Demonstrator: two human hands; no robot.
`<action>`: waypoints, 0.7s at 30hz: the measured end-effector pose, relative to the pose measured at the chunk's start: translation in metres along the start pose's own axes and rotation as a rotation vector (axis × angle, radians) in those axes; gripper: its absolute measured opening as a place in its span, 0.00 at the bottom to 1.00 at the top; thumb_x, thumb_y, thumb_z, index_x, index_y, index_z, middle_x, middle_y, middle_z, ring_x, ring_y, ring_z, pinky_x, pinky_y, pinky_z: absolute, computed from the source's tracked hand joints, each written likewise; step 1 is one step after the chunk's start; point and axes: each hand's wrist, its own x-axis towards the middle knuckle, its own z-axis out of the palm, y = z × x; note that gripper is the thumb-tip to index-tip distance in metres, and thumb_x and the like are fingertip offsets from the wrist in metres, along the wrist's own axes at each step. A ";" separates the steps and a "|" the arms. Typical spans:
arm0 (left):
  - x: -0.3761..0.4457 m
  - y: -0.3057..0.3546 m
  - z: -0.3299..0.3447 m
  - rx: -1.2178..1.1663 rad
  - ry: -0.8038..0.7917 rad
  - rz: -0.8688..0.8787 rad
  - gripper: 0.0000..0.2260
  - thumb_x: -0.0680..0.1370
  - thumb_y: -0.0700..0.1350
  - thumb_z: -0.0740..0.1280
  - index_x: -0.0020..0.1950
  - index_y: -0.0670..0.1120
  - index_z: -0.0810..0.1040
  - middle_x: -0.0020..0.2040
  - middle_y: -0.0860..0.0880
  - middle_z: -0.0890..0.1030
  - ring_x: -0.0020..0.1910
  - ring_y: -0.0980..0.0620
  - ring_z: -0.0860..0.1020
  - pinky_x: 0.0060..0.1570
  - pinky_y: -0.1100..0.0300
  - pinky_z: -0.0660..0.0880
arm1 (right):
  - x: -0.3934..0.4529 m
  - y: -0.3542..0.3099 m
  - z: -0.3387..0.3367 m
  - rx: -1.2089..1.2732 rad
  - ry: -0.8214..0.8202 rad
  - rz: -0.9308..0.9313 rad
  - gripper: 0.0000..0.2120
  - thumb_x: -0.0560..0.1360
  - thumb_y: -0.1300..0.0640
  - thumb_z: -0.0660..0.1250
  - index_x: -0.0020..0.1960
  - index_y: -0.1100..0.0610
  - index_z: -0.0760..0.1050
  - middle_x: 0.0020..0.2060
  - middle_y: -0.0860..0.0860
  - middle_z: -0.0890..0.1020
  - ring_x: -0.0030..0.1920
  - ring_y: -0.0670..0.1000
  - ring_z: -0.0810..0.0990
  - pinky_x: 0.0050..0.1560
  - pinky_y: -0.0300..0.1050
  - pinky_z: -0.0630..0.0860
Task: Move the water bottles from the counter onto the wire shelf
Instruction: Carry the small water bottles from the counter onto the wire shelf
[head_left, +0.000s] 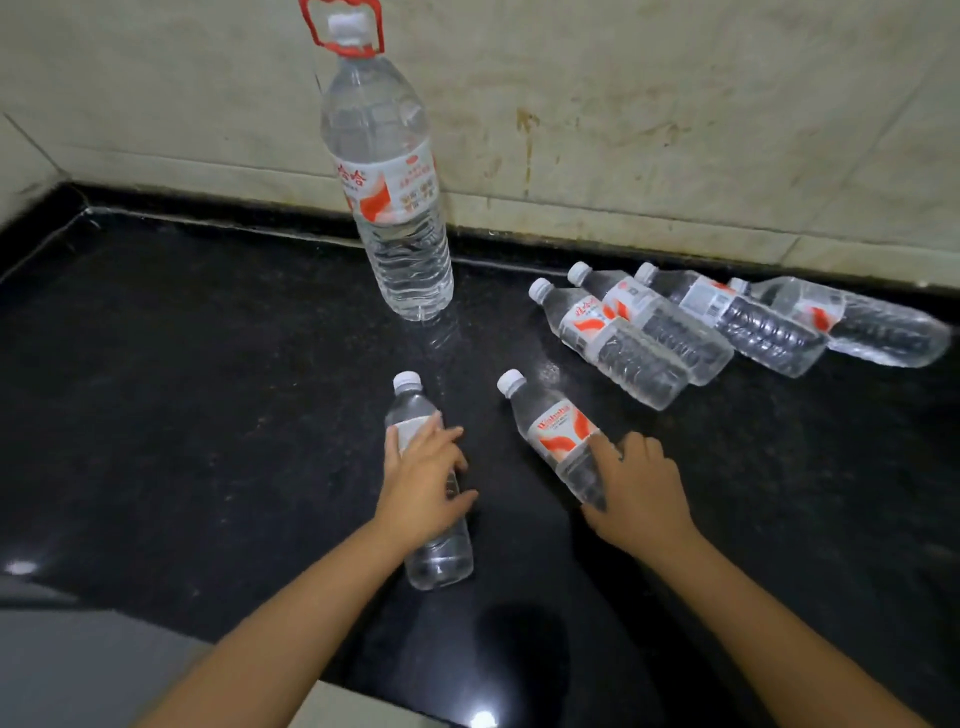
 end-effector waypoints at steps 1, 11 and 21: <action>-0.006 0.001 0.000 -0.003 0.007 -0.089 0.25 0.71 0.50 0.70 0.65 0.44 0.68 0.75 0.48 0.56 0.76 0.50 0.46 0.72 0.48 0.40 | -0.009 -0.001 0.000 0.016 -0.034 0.008 0.32 0.70 0.49 0.67 0.69 0.55 0.59 0.59 0.56 0.68 0.60 0.56 0.68 0.53 0.47 0.69; -0.042 -0.027 -0.014 0.133 -0.208 -0.038 0.40 0.72 0.40 0.67 0.75 0.47 0.43 0.76 0.48 0.39 0.73 0.43 0.55 0.68 0.51 0.64 | 0.002 -0.041 0.014 0.095 -0.050 0.282 0.46 0.70 0.41 0.68 0.74 0.57 0.44 0.66 0.59 0.64 0.65 0.57 0.66 0.60 0.51 0.70; -0.050 -0.025 0.001 0.263 0.042 -0.282 0.35 0.72 0.61 0.65 0.70 0.44 0.55 0.65 0.46 0.67 0.63 0.48 0.68 0.60 0.55 0.68 | -0.051 -0.059 0.033 0.036 0.018 0.369 0.43 0.71 0.39 0.64 0.74 0.55 0.45 0.64 0.55 0.66 0.63 0.53 0.68 0.59 0.45 0.70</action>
